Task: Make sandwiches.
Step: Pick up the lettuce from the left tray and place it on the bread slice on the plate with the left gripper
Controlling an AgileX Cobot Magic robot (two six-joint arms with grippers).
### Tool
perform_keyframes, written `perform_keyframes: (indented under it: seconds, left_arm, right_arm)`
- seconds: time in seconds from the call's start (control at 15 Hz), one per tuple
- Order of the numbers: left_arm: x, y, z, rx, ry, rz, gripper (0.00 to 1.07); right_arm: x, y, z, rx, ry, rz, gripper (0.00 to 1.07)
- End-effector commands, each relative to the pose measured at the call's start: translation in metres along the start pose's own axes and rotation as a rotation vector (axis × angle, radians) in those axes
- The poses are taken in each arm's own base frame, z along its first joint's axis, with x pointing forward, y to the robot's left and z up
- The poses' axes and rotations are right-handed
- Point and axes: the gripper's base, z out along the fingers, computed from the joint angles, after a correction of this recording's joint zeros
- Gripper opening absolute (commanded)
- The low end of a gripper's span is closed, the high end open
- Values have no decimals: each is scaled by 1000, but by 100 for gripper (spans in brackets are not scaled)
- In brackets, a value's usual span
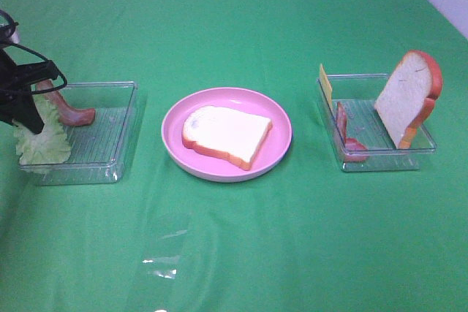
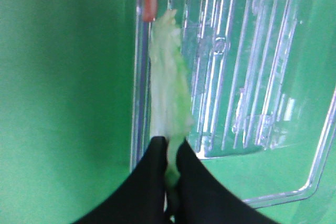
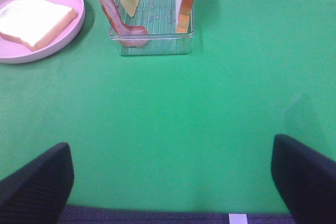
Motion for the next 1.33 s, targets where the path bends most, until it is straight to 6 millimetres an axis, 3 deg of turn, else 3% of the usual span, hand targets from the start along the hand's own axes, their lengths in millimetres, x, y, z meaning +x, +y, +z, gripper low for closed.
perform_keyframes:
  seconds: [0.07, 0.4, 0.53, 0.67, 0.73, 1.0, 1.27, 1.33]
  left_arm:
    - [5, -6, -1, 42, 40, -27, 0]
    - [9, -25, -16, 76, 6, -1, 0]
    - [10, -46, -25, 101, -28, 56, 0]
    - [6, -73, -38, 131, -77, 112, 0]
    - [0, -109, -54, 212, -137, 164, 0]
    - [2, -169, -68, 331, -240, 249, 0]
    - [18, -215, -45, 414, -241, 279, 0]
    - [30, -235, -25, 456, -182, 291, 0]
  right_arm:
    - [3, 0, -3, 4, -33, -6, 97]
    - [3, 0, -3, 4, -33, -6, 97]
    - [3, 0, -3, 4, -33, -6, 97]
    - [3, 0, -3, 4, -33, -6, 97]
    - [3, 0, -3, 4, -33, -6, 97]
    - [3, 0, -3, 4, -33, -6, 97]
    - [3, 0, -3, 4, -33, -6, 97]
    - [3, 0, -3, 4, -33, -6, 97]
